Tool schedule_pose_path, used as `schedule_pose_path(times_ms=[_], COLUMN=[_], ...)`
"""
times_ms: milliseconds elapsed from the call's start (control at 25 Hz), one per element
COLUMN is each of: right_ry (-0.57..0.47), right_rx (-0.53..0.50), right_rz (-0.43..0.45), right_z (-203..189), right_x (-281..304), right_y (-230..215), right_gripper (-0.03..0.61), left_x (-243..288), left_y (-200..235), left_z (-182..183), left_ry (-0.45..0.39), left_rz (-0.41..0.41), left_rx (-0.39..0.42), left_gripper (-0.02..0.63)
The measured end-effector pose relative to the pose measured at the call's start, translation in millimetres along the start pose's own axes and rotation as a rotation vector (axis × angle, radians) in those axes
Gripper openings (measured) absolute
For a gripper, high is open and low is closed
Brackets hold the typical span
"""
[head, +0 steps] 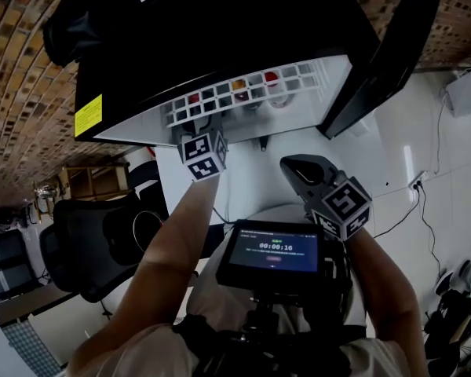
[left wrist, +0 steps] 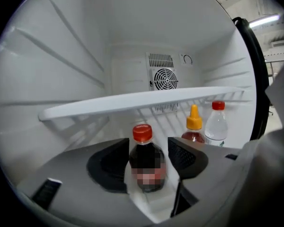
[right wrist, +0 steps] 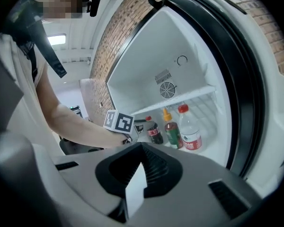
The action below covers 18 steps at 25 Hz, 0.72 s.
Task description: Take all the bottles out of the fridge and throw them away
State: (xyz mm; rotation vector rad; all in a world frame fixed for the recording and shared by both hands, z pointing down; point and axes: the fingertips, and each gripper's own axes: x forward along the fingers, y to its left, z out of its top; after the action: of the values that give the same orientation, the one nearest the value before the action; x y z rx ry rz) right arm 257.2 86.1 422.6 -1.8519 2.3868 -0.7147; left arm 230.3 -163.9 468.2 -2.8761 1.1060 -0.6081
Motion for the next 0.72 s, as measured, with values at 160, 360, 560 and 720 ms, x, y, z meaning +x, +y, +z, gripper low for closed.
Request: schedule_pose_path(times_ms=[160, 360, 560, 720], right_ry=[0.018, 0.042, 0.064, 0.07], right_rx=[0.002, -0.001, -0.007, -0.008], right_rz=[-0.013, -0.02, -0.017, -0.02], right_z=[-3.9, -8.5, -13.9, -15.8], right_x=[-3.8, -5.9, -6.6, -6.0], right_y=[-4.7, -5.7, -2.2, -1.0], right_gripper=[0.003, 0.003, 0.003, 0.003], left_x=[6.9, 21.0, 28.2, 31.0], left_y=[6.5, 8.0, 7.6, -5.5], left_z=[7.0, 7.2, 1.7, -9.8], left_ry=[-0.053, -0.052, -0.038, -0.012], left_rz=[0.023, 0.02, 0.009, -0.052], left_rx=[-0.051, -0.103, -0.117, -0.11], left_gripper=[0.265, 0.282, 0.276, 0.39])
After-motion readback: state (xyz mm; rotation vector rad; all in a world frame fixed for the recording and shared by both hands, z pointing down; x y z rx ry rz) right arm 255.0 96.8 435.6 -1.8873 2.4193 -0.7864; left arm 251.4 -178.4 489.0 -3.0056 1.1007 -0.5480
